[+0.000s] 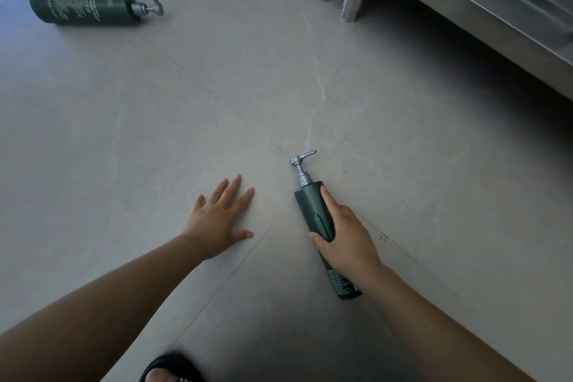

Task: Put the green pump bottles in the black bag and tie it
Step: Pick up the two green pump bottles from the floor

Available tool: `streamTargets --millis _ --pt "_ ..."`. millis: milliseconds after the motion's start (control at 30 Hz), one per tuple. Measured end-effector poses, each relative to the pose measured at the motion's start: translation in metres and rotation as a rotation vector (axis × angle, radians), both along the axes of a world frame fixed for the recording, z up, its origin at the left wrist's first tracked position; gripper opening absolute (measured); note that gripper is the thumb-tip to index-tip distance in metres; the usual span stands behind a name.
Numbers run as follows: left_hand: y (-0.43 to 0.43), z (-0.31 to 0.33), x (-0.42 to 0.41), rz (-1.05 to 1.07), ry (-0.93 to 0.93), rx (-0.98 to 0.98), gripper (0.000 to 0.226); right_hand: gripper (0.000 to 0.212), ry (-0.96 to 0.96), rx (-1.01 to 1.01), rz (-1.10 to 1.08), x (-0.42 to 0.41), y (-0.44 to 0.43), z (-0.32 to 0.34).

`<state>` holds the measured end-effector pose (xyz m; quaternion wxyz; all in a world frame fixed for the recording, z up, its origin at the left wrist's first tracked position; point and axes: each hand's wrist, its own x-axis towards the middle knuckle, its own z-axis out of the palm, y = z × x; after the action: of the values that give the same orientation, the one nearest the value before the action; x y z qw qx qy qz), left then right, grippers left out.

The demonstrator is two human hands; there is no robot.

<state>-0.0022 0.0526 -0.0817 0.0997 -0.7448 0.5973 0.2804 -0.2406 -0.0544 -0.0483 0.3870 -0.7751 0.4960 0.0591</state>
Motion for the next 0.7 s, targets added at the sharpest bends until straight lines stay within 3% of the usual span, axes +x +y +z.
streamTargets --millis 300,700 --pt "0.003 0.049 0.052 0.053 -0.056 -0.035 0.067 0.088 -0.137 -0.014 0.018 0.054 -0.02 0.023" --pt "-0.051 0.22 0.198 0.113 -0.126 -0.329 0.06 0.086 -0.31 -0.236 0.124 0.2 -0.067 0.187"
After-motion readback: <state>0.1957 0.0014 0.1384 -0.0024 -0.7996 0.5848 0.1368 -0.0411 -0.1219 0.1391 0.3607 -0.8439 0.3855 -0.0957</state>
